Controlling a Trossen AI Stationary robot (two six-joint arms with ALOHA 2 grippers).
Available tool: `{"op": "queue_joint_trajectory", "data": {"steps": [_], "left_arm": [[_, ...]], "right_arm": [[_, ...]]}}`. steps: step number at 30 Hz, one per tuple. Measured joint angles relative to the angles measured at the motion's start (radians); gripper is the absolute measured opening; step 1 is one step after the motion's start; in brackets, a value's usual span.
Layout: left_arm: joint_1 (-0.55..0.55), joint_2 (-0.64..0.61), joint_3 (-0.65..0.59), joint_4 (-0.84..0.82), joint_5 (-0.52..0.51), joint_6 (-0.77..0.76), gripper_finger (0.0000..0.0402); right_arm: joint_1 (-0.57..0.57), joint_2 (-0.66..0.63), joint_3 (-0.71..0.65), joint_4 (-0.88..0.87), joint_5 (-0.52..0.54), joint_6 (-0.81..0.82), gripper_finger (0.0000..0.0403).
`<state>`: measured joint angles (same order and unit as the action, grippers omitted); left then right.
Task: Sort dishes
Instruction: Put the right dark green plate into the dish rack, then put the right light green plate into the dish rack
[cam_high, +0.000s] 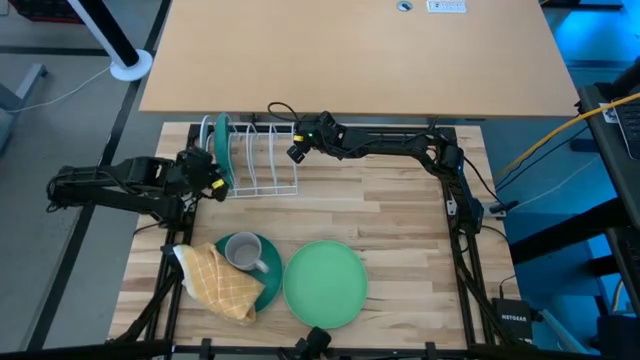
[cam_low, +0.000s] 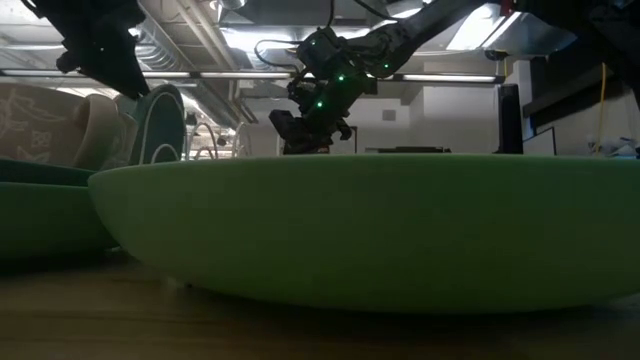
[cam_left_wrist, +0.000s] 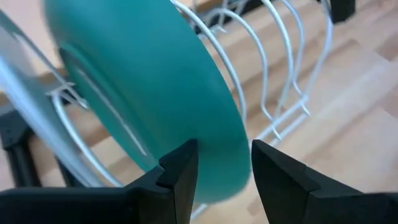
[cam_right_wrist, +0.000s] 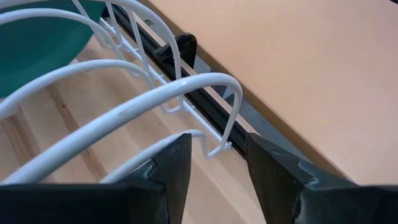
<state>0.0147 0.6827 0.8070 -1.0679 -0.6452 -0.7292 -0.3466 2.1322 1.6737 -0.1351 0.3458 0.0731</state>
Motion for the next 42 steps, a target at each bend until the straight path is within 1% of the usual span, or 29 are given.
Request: {"op": "queue_joint_trajectory", "data": {"steps": [4, 7, 15, 21, 25, 29, 33, 37, 40, 42], "left_arm": [[0.0, 0.0, 0.0, -0.001, 0.07, -0.001, 0.0141], [0.0, 0.0, 0.0, -0.001, 0.103, -0.001, 0.0141], [0.0, -0.007, 0.0, 0.013, 0.108, 0.056, 0.0141], [-0.001, -0.013, -0.001, 0.022, 0.108, 0.076, 0.0141], [-0.002, -0.019, -0.001, 0.106, 0.108, 0.134, 0.0141], [-0.002, -0.031, 0.01, 0.24, 0.108, 0.247, 0.0141], [-0.002, -0.036, 0.033, 0.376, 0.108, 0.317, 0.0141], [-0.002, -0.028, 0.035, 0.476, 0.115, 0.316, 0.0141], [-0.002, -0.007, 0.035, 0.489, 0.168, 0.312, 0.0141], [-0.006, 0.017, 0.035, 0.487, 0.21, 0.298, 0.0141]], "right_arm": [[0.0, 0.0, 0.0, -0.013, -0.004, 0.0, 0.0159], [0.0, 0.0, 0.0, -0.024, -0.007, -0.002, 0.0159], [0.001, -0.001, 0.0, -0.026, -0.002, -0.021, 0.0159], [0.013, -0.035, 0.013, -0.049, 0.001, -0.033, 0.0159], [0.027, -0.066, 0.034, -0.054, 0.011, -0.057, 0.0159], [0.041, -0.079, 0.045, -0.053, 0.018, -0.083, 0.0159], [0.057, -0.097, 0.05, -0.067, 0.019, -0.104, 0.0159], [0.091, -0.108, 0.048, -0.113, 0.019, -0.166, 0.0159], [0.129, -0.154, 0.048, -0.16, 0.024, -0.214, 0.0159], [0.159, -0.19, 0.05, -0.221, 0.029, -0.235, 0.0159]]}}
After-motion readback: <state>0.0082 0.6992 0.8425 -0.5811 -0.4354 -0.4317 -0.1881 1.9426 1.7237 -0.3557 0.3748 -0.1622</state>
